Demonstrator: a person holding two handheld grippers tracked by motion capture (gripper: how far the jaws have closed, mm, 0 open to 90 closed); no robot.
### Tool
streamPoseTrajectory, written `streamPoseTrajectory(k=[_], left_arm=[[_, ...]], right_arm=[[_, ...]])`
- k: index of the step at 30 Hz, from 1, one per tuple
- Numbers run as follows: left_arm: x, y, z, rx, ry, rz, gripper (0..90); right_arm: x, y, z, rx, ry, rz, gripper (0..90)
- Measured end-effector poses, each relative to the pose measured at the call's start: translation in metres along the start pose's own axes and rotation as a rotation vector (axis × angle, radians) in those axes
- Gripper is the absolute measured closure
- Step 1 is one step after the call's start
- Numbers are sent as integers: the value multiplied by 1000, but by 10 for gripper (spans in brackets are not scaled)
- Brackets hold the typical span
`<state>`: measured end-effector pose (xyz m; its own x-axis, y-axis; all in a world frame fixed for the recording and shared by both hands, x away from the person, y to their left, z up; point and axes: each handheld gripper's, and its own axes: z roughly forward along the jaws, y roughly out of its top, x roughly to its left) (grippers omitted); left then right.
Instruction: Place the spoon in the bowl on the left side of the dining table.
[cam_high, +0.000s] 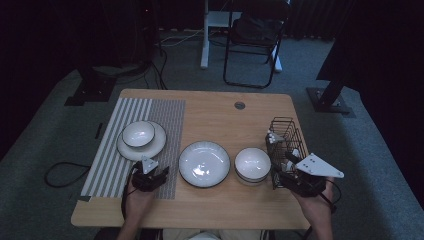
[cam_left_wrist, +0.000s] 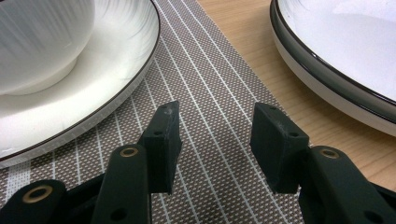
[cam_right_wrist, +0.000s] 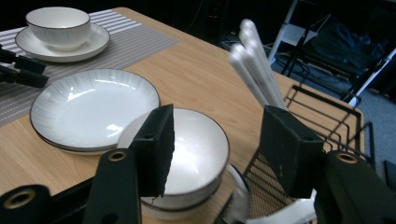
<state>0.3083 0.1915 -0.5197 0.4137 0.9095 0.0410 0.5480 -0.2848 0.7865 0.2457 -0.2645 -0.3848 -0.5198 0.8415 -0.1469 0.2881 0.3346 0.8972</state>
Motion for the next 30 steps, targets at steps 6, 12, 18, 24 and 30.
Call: streamPoseTrajectory(k=[6, 12, 18, 24, 30], left_arm=[[0, 0, 0, 0, 0, -1, 536], [1, 0, 0, 0, -6, -7, 534], [1, 0, 0, 1, -5, -8, 533], [1, 0, 0, 2, -6, -9, 532], [1, 0, 0, 4, -5, -7, 531]], right_arm=[[-6, -12, 9, 39, 11, 5, 467], [-8, -20, 18, 71, 2, 25, 534], [-11, -24, 15, 68, 6, 38, 622], [-15, -27, 11, 51, 41, 64, 701], [-18, -28, 7, 29, 51, 87, 739]])
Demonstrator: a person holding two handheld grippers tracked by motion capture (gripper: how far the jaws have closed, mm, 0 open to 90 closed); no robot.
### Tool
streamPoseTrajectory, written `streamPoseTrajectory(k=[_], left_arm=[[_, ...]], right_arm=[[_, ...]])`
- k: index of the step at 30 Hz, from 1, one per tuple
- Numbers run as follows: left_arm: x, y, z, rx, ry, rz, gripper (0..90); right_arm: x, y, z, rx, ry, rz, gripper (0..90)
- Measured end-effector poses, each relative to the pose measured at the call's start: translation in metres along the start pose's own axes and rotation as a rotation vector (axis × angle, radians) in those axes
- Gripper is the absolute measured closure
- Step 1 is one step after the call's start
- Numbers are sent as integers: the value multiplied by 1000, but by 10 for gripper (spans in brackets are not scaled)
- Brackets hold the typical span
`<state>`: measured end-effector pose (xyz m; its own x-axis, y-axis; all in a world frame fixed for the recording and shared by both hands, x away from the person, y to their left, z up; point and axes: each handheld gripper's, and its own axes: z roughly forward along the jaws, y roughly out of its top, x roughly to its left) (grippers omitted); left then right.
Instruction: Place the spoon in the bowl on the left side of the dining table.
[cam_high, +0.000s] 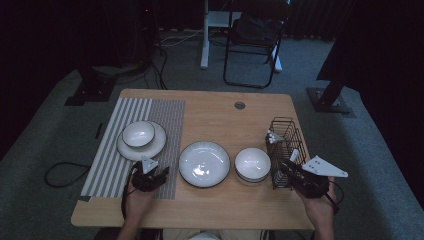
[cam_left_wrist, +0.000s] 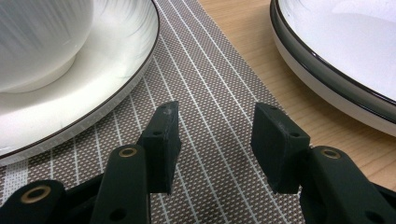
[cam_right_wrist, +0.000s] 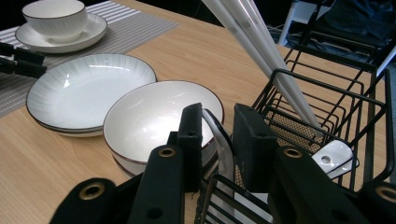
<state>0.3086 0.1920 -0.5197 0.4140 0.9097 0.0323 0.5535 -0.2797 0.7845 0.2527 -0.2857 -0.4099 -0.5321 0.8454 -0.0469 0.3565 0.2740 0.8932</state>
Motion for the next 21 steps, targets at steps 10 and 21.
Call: streamPoseTrajectory(k=[10, 21], left_arm=[[0, 0, 0, 0, 2, 3, 531], [-1, 0, 0, 0, 0, 2, 531]], right_arm=[[-1, -1, -4, -2, -29, -12, 773], [3, 1, -2, 30, -62, -64, 793]])
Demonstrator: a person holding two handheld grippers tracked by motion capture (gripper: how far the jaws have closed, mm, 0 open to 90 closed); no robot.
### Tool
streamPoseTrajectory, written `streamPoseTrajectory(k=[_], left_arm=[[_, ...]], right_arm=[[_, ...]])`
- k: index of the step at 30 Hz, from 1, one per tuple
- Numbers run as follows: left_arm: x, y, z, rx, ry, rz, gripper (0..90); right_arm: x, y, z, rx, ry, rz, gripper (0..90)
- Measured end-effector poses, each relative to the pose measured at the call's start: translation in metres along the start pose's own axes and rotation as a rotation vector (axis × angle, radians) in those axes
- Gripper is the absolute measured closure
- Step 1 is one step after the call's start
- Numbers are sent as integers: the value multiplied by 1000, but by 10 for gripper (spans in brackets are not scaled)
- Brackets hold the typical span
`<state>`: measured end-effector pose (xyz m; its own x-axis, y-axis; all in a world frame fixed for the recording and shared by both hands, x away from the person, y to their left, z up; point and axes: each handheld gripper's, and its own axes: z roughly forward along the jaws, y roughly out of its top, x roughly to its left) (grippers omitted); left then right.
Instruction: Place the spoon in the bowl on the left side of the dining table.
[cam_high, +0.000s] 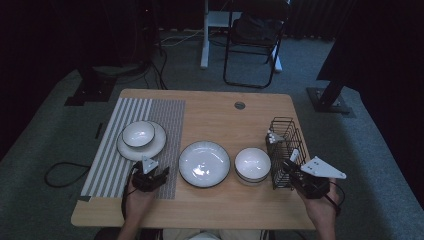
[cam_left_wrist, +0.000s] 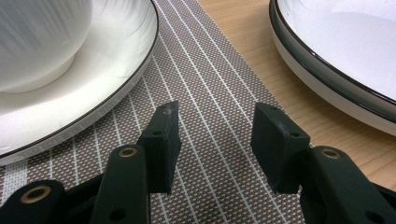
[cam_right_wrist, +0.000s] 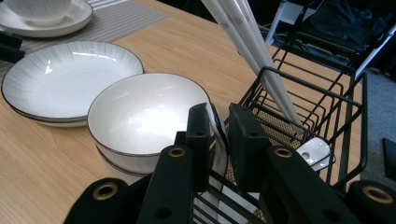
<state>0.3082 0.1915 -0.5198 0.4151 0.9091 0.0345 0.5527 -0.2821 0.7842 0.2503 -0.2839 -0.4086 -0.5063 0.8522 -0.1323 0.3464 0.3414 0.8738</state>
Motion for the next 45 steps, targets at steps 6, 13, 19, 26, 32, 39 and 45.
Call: streamPoseTrajectory(k=[6, 13, 19, 26, 32, 39, 45], left_arm=[[0, 0, 0, 0, -1, -1, 531], [0, 0, 0, 1, -4, -4, 531], [0, 0, 0, 4, -5, -4, 531], [0, 0, 0, 4, -6, -8, 531], [0, 0, 0, 6, -6, -9, 531], [1, 0, 1, 9, -9, -15, 524], [1, 0, 1, 8, -10, -16, 524]], right_arm=[[0, 0, 1, 2, -3, -3, 798], [-1, 0, 2, 8, -11, -1, 803], [-1, 0, 5, 13, -17, 0, 808], [-1, 1, 4, 12, -53, -14, 836], [-2, 0, 2, 11, -59, -10, 844], [-3, 1, 1, 5, -61, -9, 847], [-3, 4, 0, -5, -65, -14, 847]])
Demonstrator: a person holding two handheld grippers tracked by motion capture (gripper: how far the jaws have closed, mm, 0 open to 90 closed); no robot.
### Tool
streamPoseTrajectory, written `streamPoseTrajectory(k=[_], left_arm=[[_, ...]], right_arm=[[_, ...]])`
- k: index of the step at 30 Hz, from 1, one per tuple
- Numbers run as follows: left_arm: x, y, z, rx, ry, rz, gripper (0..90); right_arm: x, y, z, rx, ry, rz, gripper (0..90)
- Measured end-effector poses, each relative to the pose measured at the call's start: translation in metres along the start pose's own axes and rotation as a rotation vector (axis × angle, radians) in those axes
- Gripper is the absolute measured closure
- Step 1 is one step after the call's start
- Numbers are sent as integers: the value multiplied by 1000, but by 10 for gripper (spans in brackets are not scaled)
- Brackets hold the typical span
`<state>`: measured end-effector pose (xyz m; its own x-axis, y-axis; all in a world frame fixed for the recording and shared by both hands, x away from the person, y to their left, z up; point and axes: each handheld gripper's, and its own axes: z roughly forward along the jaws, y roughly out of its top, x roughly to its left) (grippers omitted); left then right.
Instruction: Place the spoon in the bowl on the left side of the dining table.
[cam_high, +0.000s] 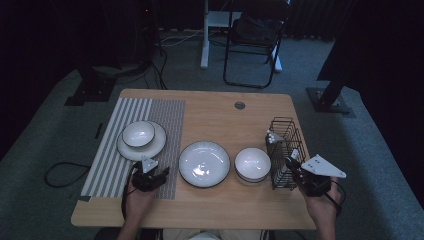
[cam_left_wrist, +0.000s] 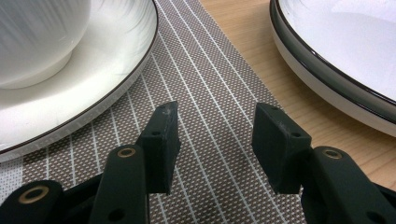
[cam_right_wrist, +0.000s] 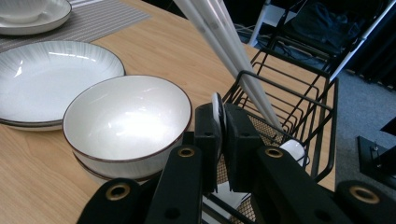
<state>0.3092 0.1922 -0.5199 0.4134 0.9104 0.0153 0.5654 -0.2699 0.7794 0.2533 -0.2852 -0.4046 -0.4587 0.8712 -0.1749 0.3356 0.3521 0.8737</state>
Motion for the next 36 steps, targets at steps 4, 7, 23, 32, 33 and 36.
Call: streamPoseTrajectory(k=[4, 7, 23, 32, 33, 36], left_arm=[[0, 0, 0, 1, -1, 0, 524], [0, 0, 0, 1, -1, -1, 524], [1, 0, 1, 8, -4, -10, 520], [1, 0, 1, 12, -5, -10, 516], [1, 0, 1, 13, -4, -12, 510], [2, 1, 1, 17, -3, -23, 507]], right_arm=[[-1, 4, -2, -10, -7, -6, 847], [-2, 6, -3, -14, -12, -12, 847], [-16, 22, -12, -39, 21, -17, 847], [-20, 33, -22, -63, 24, -33, 847], [-20, 35, -23, -66, 22, -35, 847], [-18, 40, -27, -74, 18, -49, 847]])
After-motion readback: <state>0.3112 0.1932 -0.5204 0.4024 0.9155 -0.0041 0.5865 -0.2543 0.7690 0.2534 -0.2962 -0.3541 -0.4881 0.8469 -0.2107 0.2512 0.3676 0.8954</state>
